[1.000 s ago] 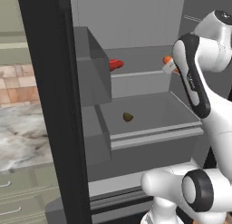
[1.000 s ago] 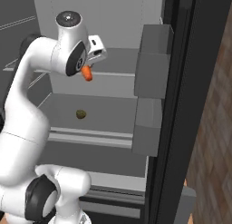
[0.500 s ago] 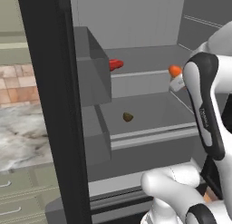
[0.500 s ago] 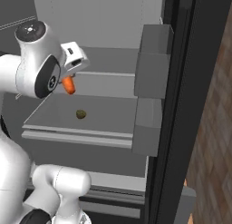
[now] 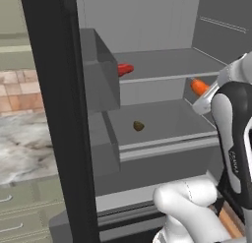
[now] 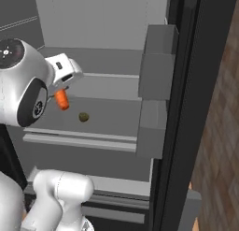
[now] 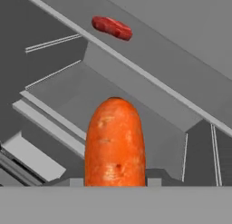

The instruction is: Open the fridge, remove the kiwi, carrot, and steak, and place them on any counter.

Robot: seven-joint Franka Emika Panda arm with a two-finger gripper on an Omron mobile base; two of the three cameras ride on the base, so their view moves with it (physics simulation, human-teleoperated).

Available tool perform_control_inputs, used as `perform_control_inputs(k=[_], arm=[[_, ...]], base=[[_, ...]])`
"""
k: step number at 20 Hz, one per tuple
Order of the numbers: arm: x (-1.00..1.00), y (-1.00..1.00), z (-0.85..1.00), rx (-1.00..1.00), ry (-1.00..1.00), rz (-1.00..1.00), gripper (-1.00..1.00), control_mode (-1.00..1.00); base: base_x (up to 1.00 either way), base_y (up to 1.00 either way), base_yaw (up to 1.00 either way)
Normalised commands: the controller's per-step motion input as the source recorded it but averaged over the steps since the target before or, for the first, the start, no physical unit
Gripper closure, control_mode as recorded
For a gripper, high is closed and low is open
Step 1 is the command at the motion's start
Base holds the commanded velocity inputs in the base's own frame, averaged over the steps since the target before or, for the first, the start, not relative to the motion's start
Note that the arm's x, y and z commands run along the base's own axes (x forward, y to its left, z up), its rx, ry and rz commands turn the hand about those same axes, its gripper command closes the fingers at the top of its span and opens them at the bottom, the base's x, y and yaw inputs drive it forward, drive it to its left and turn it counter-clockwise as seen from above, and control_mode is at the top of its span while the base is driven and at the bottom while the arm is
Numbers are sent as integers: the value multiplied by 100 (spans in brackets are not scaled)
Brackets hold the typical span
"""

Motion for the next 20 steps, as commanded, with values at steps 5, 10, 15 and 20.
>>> perform_control_inputs(k=[5, 10, 15, 20], arm=[[0, 0, 0, 0, 0, 0, 100, 100], [0, 0, 0, 0, 0, 0, 100, 100], [0, 0, 0, 0, 0, 0, 100, 100], [0, 0, 0, 0, 0, 0, 100, 100]], base=[[-100, 0, 0], [-100, 0, 0], [-100, 17, 2], [-83, 87, 3]])
